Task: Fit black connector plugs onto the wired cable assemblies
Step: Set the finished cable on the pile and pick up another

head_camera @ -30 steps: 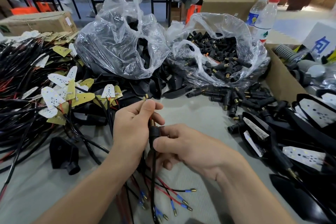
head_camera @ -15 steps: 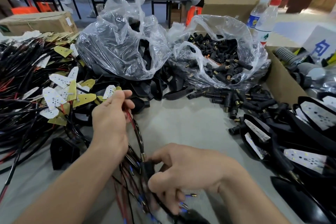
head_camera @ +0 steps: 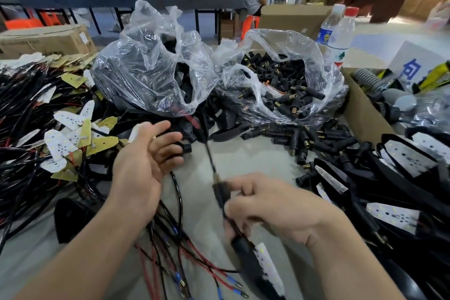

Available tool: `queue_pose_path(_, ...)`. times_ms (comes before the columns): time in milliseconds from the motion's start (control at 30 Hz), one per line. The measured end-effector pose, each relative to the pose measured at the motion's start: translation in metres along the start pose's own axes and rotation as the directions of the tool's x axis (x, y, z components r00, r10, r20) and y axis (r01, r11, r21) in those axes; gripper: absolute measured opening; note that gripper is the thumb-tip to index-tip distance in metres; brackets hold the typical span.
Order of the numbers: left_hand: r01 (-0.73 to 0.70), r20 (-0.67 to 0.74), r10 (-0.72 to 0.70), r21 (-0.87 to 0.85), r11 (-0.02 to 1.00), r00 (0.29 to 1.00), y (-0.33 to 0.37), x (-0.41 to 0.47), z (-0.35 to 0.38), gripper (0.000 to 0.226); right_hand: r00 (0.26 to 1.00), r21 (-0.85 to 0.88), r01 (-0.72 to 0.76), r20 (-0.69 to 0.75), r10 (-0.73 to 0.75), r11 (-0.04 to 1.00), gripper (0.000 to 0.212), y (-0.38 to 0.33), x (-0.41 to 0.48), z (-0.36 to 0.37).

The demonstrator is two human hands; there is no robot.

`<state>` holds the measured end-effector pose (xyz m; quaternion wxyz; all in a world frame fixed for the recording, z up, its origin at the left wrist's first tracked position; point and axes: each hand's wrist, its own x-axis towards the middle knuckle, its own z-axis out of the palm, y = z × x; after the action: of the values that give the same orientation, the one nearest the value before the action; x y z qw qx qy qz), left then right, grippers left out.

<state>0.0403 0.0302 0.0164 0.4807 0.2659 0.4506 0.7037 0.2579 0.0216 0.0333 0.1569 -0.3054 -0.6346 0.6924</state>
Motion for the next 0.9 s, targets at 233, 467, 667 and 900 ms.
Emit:
queue_pose_path(233, -0.056, 0.380, -0.104, 0.387, 0.920, 0.919, -0.020, -0.037, 0.025, 0.034, 0.734, 0.194, 0.327, -0.669, -0.119, 0.925, 0.017, 0.004, 0.025, -0.005)
queue_pose_path(467, -0.070, 0.462, -0.194, 0.496, 0.865, 0.866, -0.021, -0.035, 0.021, 0.027, 0.567, 0.176, 0.537, -0.800, -0.199, 0.825, 0.015, 0.003, 0.030, 0.001)
queue_pose_path(667, -0.212, 0.527, -0.172, 0.590, 0.779, 0.832, -0.021, -0.030, 0.012, 0.065, 0.533, -0.105, 0.496, -0.747, -0.397, 0.862, 0.008, 0.003, 0.025, 0.004)
queue_pose_path(900, -0.202, 0.566, -0.240, 0.608, 0.768, 0.789, -0.023, -0.031, 0.012, 0.045, 0.686, -0.319, 0.284, -0.591, -0.425, 0.904, 0.011, 0.007, 0.026, 0.010)
